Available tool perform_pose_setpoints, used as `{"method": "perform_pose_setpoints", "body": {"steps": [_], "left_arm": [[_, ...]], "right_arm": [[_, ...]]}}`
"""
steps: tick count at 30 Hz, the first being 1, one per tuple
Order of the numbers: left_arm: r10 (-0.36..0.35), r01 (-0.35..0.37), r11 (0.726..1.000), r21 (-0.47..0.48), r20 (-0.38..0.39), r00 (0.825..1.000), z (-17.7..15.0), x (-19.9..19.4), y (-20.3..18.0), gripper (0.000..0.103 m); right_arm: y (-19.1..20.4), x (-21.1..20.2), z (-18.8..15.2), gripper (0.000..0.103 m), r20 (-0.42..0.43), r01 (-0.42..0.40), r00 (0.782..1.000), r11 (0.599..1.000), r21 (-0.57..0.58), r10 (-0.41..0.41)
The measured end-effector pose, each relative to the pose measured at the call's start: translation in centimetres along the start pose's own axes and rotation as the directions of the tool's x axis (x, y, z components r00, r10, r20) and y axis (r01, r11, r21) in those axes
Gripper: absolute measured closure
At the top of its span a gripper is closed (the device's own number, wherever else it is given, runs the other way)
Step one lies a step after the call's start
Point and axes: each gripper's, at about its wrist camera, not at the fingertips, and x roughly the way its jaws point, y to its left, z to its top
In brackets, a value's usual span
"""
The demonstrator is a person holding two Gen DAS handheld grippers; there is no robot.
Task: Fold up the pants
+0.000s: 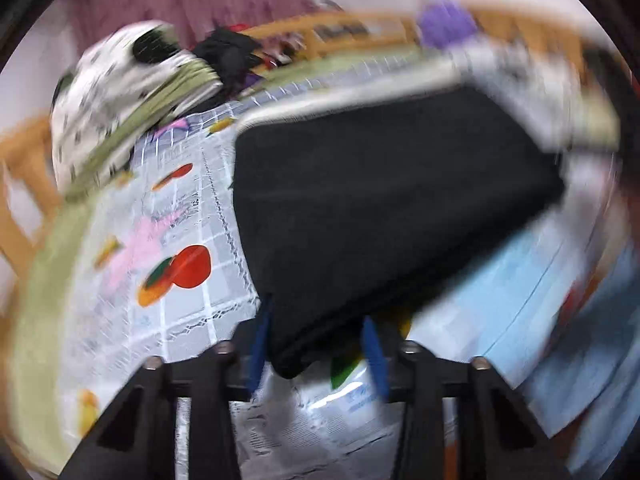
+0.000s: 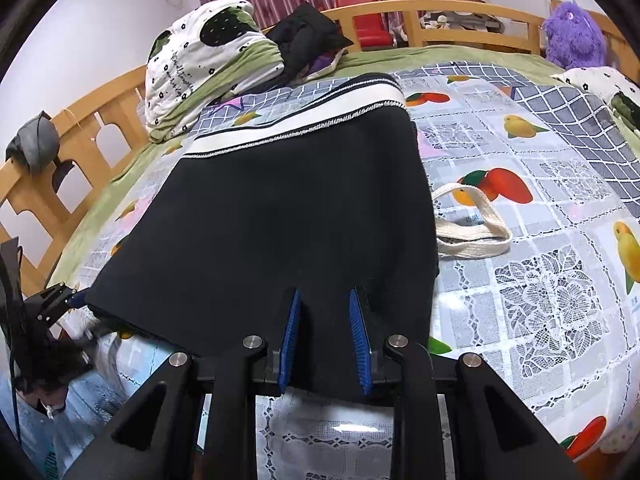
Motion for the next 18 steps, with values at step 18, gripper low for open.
{"method": "perform_pose_setpoints", "body": {"steps": [18], "left_arm": [[-0.055,0.071,0.961,-0.268,0.067,0.996,2.0,-3.9,4.4,0.042]], "right_arm": [[-0.8,-0.8,1.9,0.076,0.057,0.096,0.994,0.995,0.01,-0.096]]}}
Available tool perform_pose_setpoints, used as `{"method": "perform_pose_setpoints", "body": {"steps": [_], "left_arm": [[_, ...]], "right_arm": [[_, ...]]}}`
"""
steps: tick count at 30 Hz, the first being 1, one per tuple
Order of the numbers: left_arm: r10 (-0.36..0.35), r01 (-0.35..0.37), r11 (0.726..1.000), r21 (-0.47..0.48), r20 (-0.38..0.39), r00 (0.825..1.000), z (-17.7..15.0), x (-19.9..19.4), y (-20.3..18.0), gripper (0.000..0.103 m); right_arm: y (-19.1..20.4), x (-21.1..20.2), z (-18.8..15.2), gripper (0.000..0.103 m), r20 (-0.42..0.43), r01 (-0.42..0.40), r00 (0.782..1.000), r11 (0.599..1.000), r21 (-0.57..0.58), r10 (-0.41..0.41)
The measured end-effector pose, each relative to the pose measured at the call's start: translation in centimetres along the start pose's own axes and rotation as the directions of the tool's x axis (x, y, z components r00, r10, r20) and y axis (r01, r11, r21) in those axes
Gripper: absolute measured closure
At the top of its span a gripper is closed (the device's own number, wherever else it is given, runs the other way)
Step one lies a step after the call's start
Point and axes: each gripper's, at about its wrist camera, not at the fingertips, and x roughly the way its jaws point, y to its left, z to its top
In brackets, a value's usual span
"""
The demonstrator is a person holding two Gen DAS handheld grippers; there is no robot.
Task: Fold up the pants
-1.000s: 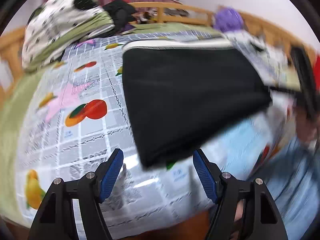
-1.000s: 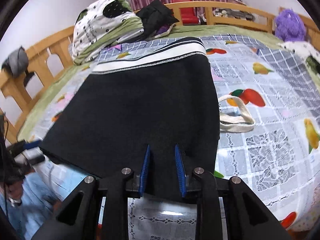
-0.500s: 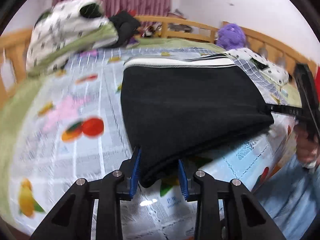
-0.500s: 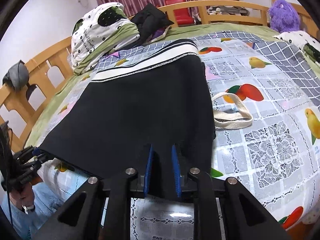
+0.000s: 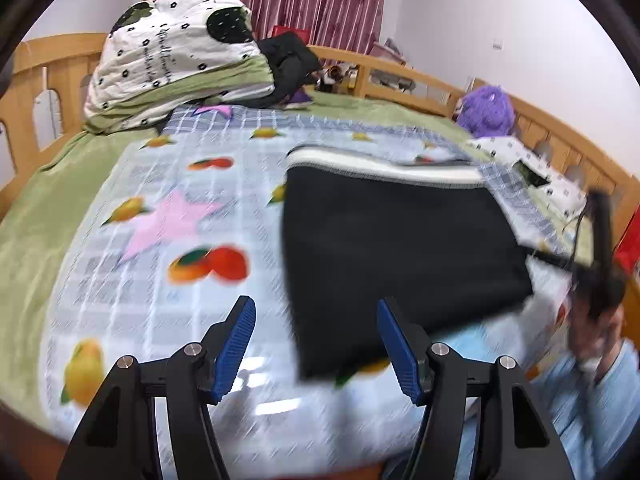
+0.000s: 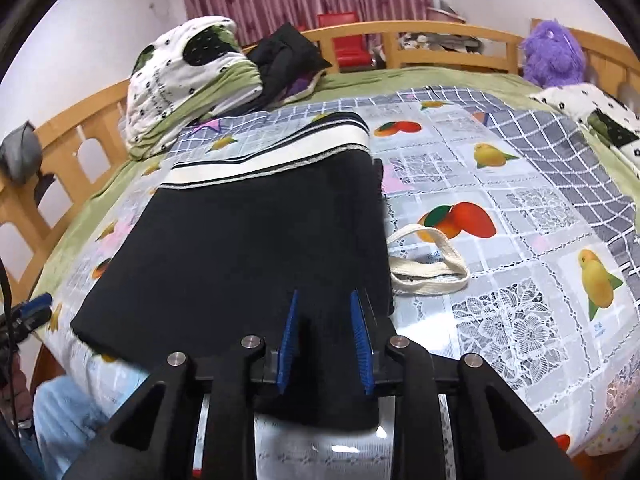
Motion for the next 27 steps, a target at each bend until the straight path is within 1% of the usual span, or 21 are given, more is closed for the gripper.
{"method": "perform_pose_setpoints", "body": {"steps": [2,3,4,5,6,7,8,9,11,12,14,17,18,20,22,24,25,27], "left_arm": [[-0.017,0.017,1.0,0.005,-0.005,1.0,1.2,1.6,-0.9,0.042],[-0.026,0.026,1.0,0.009,-0.021,0.999,1.3,2.8,-1.2,0.042],[-0.041,0.042,0.999,0.009,-0.05,0.998,1.0,4.0,-1.3,0.041],[-0.053,0.055,0.998,0.011,-0.104,0.993,0.3,5.5,-1.4,0.041],[-0.037,0.041,0.999,0.018,-0.168,0.985,-0.8,7.0,-1.5,0.04],[0.006,0.001,0.999,0.042,-0.167,0.986,-1.8,7.5,-1.6,0.032],[0.02,-0.011,0.998,0.063,-0.149,0.989,-2.3,7.3,-1.8,0.03],[0.014,-0.003,0.997,0.071,-0.15,0.989,-2.5,6.9,-1.9,0.03],[-0.024,0.027,0.999,0.017,-0.162,0.987,-1.9,6.3,-1.1,0.031],[-0.042,0.04,0.999,-0.017,-0.158,0.987,-1.2,6.1,-0.6,0.031],[-0.031,0.027,0.999,-0.031,-0.137,0.99,0.3,6.1,-0.2,0.033],[-0.001,0.0,1.0,-0.006,-0.11,0.994,3.2,7.0,-0.5,0.032],[0.012,-0.013,1.0,-0.002,-0.107,0.994,4.3,7.5,-0.6,0.032],[0.022,-0.023,1.0,-0.004,-0.109,0.994,6.0,8.8,-0.7,0.032],[0.039,-0.041,0.999,-0.017,-0.116,0.993,7.4,10.3,-0.6,0.032],[0.068,-0.074,0.997,-0.031,-0.142,0.987,8.2,11.9,-0.5,0.032],[0.078,-0.085,0.996,-0.037,-0.157,0.984,8.5,12.8,-0.3,0.032],[0.088,-0.1,0.994,-0.052,-0.192,0.977,8.5,14.1,-0.1,0.033]], "right_arm": [[0.1,0.9,-0.1,0.076,-0.026,0.023,0.999,1.0,-0.003,-0.024],[0.5,1.3,-0.3,0.076,-0.043,0.054,0.998,0.998,-0.043,-0.056],[0.9,1.5,-0.4,0.076,-0.056,0.08,0.995,0.993,-0.092,-0.085],[1.3,1.5,-0.7,0.076,-0.062,0.113,0.99,0.983,-0.144,-0.123],[1.5,1.4,-0.9,0.076,-0.065,0.127,0.988,0.978,-0.163,-0.139],[1.4,1.3,-1.0,0.076,-0.067,0.128,0.988,0.977,-0.17,-0.141],[1.2,1.1,-1.0,0.076,-0.071,0.117,0.989,0.979,-0.165,-0.13],[0.8,0.8,-0.7,0.076,-0.077,0.097,0.991,0.984,-0.149,-0.109],[0.1,0.2,0.3,0.076,-0.071,0.054,0.996,0.993,-0.104,-0.062],[-0.3,-0.2,1.3,0.074,-0.05,0.041,0.998,0.996,-0.083,-0.045],[-0.6,-0.1,3.5,0.067,-0.011,0.046,0.999,0.996,-0.071,-0.047],[-0.8,1.7,7.3,0.063,0.013,0.068,0.998,0.996,-0.065,-0.067],[-1.0,2.7,8.5,0.062,0.01,0.07,0.998,0.996,-0.056,-0.069],[-1.4,5.0,10.6,0.062,-0.013,0.046,0.999,0.999,-0.022,-0.046],[-1.7,7.2,11.8,0.063,-0.043,0.03,0.999,1.0,-0.001,-0.03],[-1.7,9.1,12.0,0.062,-0.071,0.017,0.997,1.0,0.002,-0.017],[-1.6,9.6,11.9,0.058,-0.069,0.015,0.998,1.0,0.001,-0.014],[-1.3,10.2,11.4,0.054,-0.037,0.016,0.999,1.0,-0.012,-0.016]]}}
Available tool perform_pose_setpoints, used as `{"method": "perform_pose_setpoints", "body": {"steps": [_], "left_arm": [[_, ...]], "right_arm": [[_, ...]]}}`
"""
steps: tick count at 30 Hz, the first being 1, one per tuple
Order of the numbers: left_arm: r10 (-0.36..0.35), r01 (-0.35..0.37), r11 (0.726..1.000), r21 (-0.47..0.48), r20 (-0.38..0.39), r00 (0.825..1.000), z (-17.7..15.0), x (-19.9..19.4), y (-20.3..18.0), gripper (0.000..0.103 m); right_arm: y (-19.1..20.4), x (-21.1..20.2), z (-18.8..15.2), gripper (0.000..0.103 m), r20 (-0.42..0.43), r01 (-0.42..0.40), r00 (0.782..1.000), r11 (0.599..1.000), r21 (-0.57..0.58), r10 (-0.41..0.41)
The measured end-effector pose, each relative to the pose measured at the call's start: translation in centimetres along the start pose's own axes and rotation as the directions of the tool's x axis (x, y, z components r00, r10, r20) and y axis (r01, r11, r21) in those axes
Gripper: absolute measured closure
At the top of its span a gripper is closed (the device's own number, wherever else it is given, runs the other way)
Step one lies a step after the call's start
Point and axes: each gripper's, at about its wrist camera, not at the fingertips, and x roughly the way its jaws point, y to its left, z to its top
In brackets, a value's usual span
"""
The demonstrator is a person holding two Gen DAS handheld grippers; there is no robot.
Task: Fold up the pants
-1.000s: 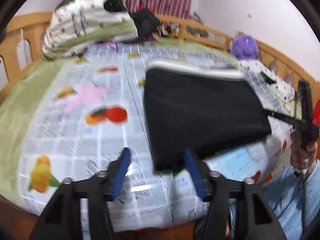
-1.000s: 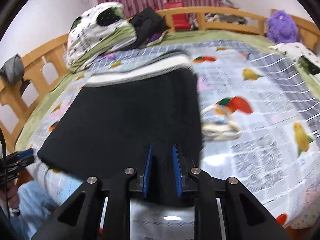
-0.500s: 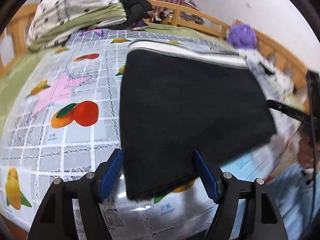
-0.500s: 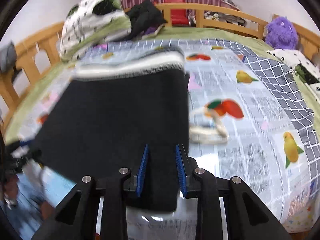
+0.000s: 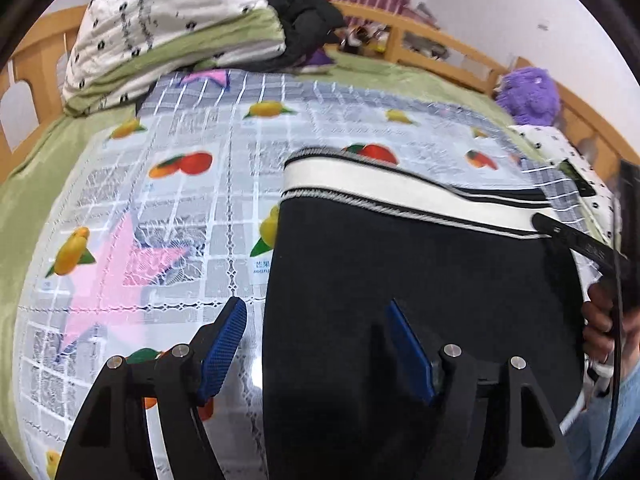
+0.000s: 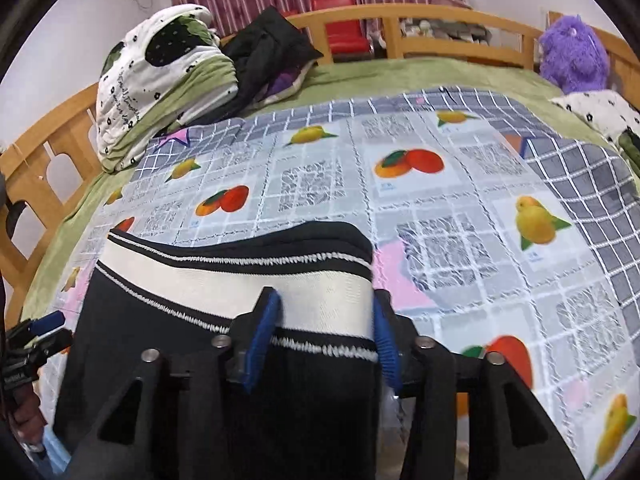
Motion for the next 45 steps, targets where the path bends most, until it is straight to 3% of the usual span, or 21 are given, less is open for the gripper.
{"method": "perform_pose_setpoints", "body": {"steps": [3,7,14,17,21,25,27,29,31,35,37,38,43,45], "left_arm": [[0.011,-0.013,1.0,-0.027,-0.06,0.998,-0.3,1.5,0.3,0.032],[-0.034,0.028,0.995,-0.101,-0.06,0.998,-1.1,1.6,1.2,0.032],[-0.009,-0.001,0.99,-0.14,-0.069,0.998,-2.1,-0.8,1.5,0.04],[-0.015,0.008,0.989,-0.144,-0.047,0.999,-2.0,-3.0,1.5,0.04],[0.051,-0.051,0.995,-0.088,-0.003,0.999,-1.4,-5.8,1.3,0.04],[0.006,-0.005,0.995,-0.102,0.002,1.0,-1.0,-8.0,1.6,0.04],[0.012,-0.009,0.995,-0.095,0.025,1.0,-0.6,-9.3,1.5,0.04],[0.022,-0.017,0.996,-0.089,0.051,0.998,0.0,-10.1,1.3,0.04],[0.014,-0.007,0.995,-0.099,0.07,0.997,1.1,-10.5,1.1,0.04],[-0.024,0.032,0.996,-0.086,0.09,0.996,4.6,-10.2,-0.2,0.04],[-0.03,0.039,0.996,-0.083,0.107,0.994,6.3,-9.4,-0.9,0.039],[-0.035,0.044,0.996,-0.08,0.111,0.993,6.7,-8.9,-1.1,0.039],[-0.071,0.088,0.99,-0.107,0.153,0.986,6.1,-5.6,-0.5,0.038],[-0.05,0.064,0.987,-0.144,0.101,0.994,5.7,-3.9,0.3,0.038]], "right_arm": [[0.0,-0.1,-0.4,0.049,0.025,0.022,0.999,1.0,0.005,-0.023],[-0.3,0.1,-0.1,0.049,0.011,0.005,1.0,1.0,0.022,-0.005],[0.9,-0.2,0.4,0.049,0.007,0.048,0.999,0.995,-0.089,-0.048],[0.7,-0.8,0.4,0.049,-0.012,0.05,0.999,0.996,-0.068,-0.051],[-0.1,-1.4,-0.3,0.049,-0.03,0.027,0.999,0.999,-0.024,-0.027],[0.2,-1.5,0.6,0.056,-0.04,0.055,0.998,0.999,-0.004,-0.055],[0.5,-1.5,1.4,0.064,-0.065,0.07,0.996,0.997,0.023,-0.069],[0.9,-2.0,2.2,0.065,-0.099,0.08,0.992,0.995,0.052,-0.075],[1.1,-3.4,2.4,0.065,-0.08,0.068,0.995,0.995,0.07,-0.063],[1.2,-7.0,2.0,0.063,-0.042,0.074,0.997,0.993,0.094,-0.07],[1.0,-8.7,2.1,0.046,0.009,0.056,0.998,0.994,0.097,-0.057],[0.6,-9.0,2.0,0.044,0.029,0.055,0.998,0.993,0.106,-0.058],[-1.1,-5.7,0.6,0.044,-0.038,0.081,0.996,0.989,0.122,-0.077],[-1.4,-4.0,0.7,0.044,-0.06,0.074,0.996,0.989,0.132,-0.067]]}}
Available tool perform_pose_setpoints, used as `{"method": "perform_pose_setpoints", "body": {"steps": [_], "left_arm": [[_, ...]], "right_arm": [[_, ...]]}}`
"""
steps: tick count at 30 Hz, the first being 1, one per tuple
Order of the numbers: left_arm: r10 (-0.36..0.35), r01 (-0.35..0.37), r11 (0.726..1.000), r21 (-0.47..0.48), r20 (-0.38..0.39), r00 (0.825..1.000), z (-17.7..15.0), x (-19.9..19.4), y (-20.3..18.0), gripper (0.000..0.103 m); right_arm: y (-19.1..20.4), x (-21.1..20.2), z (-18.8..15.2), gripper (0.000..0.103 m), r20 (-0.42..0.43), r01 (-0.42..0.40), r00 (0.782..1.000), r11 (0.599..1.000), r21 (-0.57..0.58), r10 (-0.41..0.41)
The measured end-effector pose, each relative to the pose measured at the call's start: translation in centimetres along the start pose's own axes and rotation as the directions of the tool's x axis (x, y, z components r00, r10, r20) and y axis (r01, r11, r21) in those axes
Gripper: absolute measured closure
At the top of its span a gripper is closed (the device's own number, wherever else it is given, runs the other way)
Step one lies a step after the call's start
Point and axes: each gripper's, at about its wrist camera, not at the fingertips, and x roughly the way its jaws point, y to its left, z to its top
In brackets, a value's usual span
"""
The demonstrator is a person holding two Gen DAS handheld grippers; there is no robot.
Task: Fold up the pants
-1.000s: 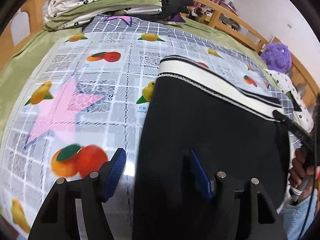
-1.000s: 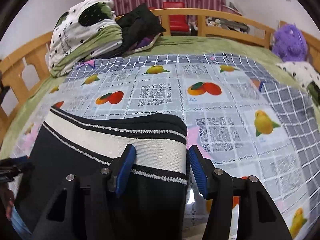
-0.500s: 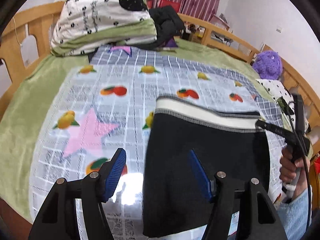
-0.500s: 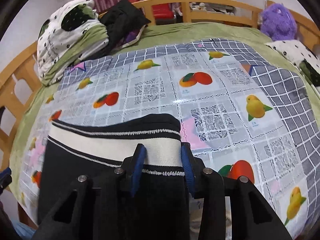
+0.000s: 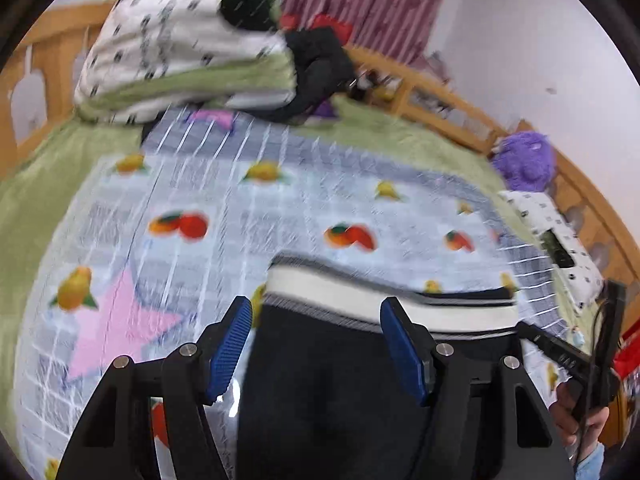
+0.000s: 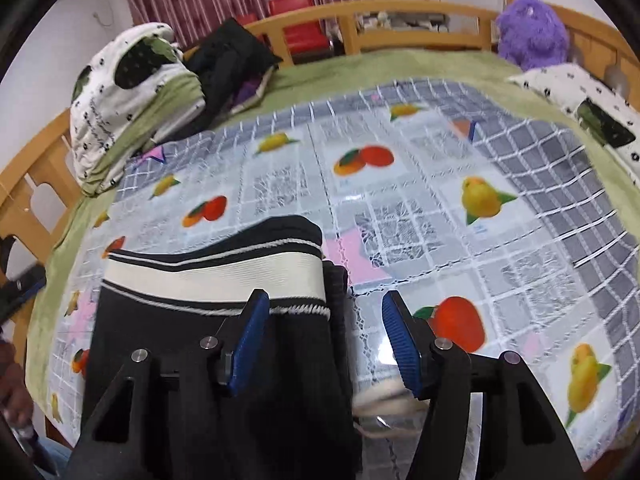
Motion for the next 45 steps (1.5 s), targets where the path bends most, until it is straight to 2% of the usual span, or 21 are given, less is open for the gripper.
{"method": "perform_pose_setpoints", "body": {"steps": [2,5,8,9,10,12,14,16,18,20,22,24,26,29,31,32,33,39,45], "left_arm": [[0.013,-0.013,1.0,-0.022,-0.014,1.0,0.3,1.0,0.6,0.038],[0.021,-0.022,0.999,-0.037,-0.007,1.0,0.7,1.8,1.0,0.038],[0.024,-0.024,1.0,-0.014,-0.031,0.999,0.6,3.1,0.8,0.038],[0.025,-0.024,1.0,0.006,-0.04,0.999,0.5,3.6,0.6,0.038],[0.027,-0.026,0.999,0.024,-0.041,0.999,0.2,3.8,0.5,0.038],[0.035,-0.033,0.998,0.061,-0.03,0.999,-0.1,4.0,0.2,0.038],[0.03,-0.029,0.997,0.07,-0.021,0.999,-0.2,4.2,0.0,0.038],[0.008,-0.006,0.997,0.072,-0.029,1.0,-0.1,4.7,-0.3,0.038],[-0.008,0.01,0.997,0.083,-0.031,0.999,-0.1,5.0,-0.6,0.038],[-0.021,0.022,0.994,0.106,-0.013,1.0,-0.1,4.9,-1.1,0.038],[-0.041,0.039,0.991,0.13,0.011,0.999,0.0,4.7,-1.6,0.038],[-0.073,0.069,0.986,0.154,0.022,0.997,0.1,4.8,-2.4,0.038],[-0.073,0.068,0.98,0.189,0.02,0.997,0.0,5.4,-3.2,0.038],[-0.009,0.008,0.972,0.234,0.004,1.0,-0.7,7.0,-3.8,0.038],[0.039,-0.032,0.971,0.239,-0.024,0.999,-1.1,8.4,-3.6,0.038],[0.051,-0.041,0.971,0.236,-0.035,0.998,-1.2,9.0,-3.4,0.038],[0.058,-0.046,0.972,0.23,-0.044,0.997,-1.3,9.4,-3.2,0.038],[0.049,-0.034,0.971,0.236,-0.057,0.997,-1.5,10.2,-3.1,0.029],[0.044,-0.031,0.971,0.238,-0.051,0.998,-1.8,10.5,-3.1,0.026]], "right_arm": [[0.1,1.4,0.3,0.045,-0.015,-0.05,0.999,0.999,0.002,0.05],[0.7,3.6,0.6,0.052,-0.059,-0.094,0.994,0.995,-0.027,0.092],[1.7,4.4,1.0,0.068,-0.053,-0.095,0.994,0.994,-0.059,0.092],[1.9,3.8,1.2,0.083,-0.027,-0.106,0.994,0.991,-0.078,0.105],[1.7,2.6,1.4,0.085,0.007,-0.173,0.985,0.982,-0.074,0.174],[0.9,1.1,1.6,0.086,0.059,-0.267,0.961,0.962,-0.053,0.27],[0.9,1.7,1.6,0.086,0.04,-0.193,0.98,0.977,-0.092,0.197],[0.7,4.7,1.2,0.081,-0.024,-0.105,0.994,0.99,-0.092,0.103],[0.3,5.4,1.3,0.077,-0.015,-0.11,0.994,0.991,-0.071,0.109],[0.1,4.5,2.0,0.076,-0.017,-0.123,0.992,0.99,-0.063,0.123],[0.3,2.4,2.3,0.075,0.055,-0.116,0.991,0.992,-0.057,0.119],[1.0,0.6,2.3,0.074,0.141,-0.117,0.981,0.987,-0.106,0.131],[2.1,0.2,2.1,0.074,0.159,-0.148,0.972,0.978,-0.146,0.171],[3.6,2.0,1.5,0.074,0.099,-0.132,0.983,0.973,-0.19,0.153],[4.1,4.7,1.0,0.075,0.045,-0.067,0.996,0.976,-0.208,0.078],[4.4,5.9,0.8,0.075,0.045,-0.016,0.999,0.973,-0.232,0.027],[4.6,6.1,0.7,0.075,0.055,0.001,0.998,0.968,-0.252,0.013],[4.2,7.2,1.4,0.075,0.028,-0.018,0.999,0.972,-0.233,0.025],[4.5,7.6,1.4,0.075,0.032,-0.01,0.999,0.97,-0.244,0.019]]}}
